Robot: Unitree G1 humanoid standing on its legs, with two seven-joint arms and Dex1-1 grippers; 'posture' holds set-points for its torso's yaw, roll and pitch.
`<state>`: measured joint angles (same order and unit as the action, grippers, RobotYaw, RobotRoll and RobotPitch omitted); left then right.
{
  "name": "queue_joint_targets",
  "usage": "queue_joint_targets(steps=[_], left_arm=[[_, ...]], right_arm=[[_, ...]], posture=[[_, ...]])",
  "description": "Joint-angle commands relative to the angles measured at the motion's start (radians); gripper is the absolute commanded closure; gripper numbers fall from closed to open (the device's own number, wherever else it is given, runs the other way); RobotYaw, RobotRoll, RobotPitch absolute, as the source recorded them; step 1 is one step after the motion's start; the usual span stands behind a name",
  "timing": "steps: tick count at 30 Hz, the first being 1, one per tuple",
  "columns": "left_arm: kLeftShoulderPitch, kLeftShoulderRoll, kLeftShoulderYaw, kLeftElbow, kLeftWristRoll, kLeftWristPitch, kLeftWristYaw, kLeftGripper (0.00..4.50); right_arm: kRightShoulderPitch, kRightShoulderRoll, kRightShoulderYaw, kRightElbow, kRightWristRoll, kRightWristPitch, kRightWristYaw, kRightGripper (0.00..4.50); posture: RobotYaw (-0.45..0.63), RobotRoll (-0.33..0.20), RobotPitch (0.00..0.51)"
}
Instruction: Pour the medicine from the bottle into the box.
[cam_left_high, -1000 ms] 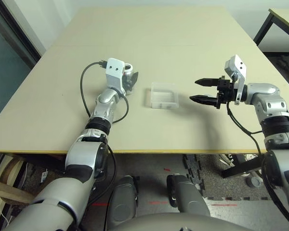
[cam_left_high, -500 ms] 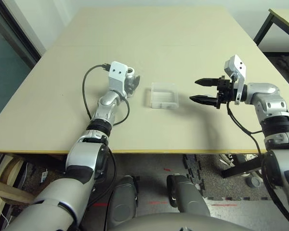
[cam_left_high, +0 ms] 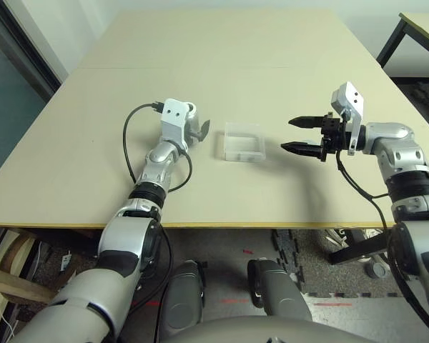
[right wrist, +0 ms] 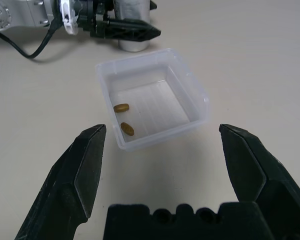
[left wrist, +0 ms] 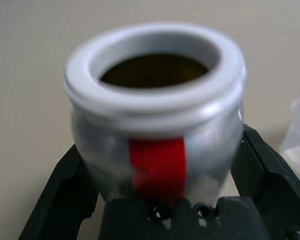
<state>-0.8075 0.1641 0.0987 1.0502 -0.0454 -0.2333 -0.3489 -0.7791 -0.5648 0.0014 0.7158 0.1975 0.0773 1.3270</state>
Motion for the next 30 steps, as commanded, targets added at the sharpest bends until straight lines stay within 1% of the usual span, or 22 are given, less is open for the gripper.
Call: queue_joint_targets(steps=[1,12,18,24,30], left_arm=[[0.04,-0.004,0.001,-0.049,-0.016,0.018,-0.015,0.02],[0.222,0.017,0.002,-0.344,-0.071,0.119,-0.071,0.02],[0.358,0.044,0.0,-0.561,-0.104,0.204,-0.111,0.02],[0.443,0.08,0.024,-0.732,-0.15,0.291,-0.118,0.02],[0.493,0.131,0.057,-0.886,-0.214,0.384,-0.137,0.02]], right_arm=[[-0.012,0.004,0.011,0.019,-0.008,-0.013,0.004,0.0],[-0.013,0.008,0.016,0.034,-0.009,-0.028,0.002,0.0],[-0.021,0.014,0.015,0.051,-0.011,-0.041,-0.001,0.0],[-0.017,0.013,0.01,0.058,-0.01,-0.048,-0.004,0.0],[-0.006,0.014,0.005,0.063,-0.007,-0.055,-0.009,0.0]], posture=[[-0.08,0.0,0.097],[-0.08,0.0,0.098],[-0.07,0.0,0.099],[-0.07,0.0,0.097],[-0.06,0.0,0.102]])
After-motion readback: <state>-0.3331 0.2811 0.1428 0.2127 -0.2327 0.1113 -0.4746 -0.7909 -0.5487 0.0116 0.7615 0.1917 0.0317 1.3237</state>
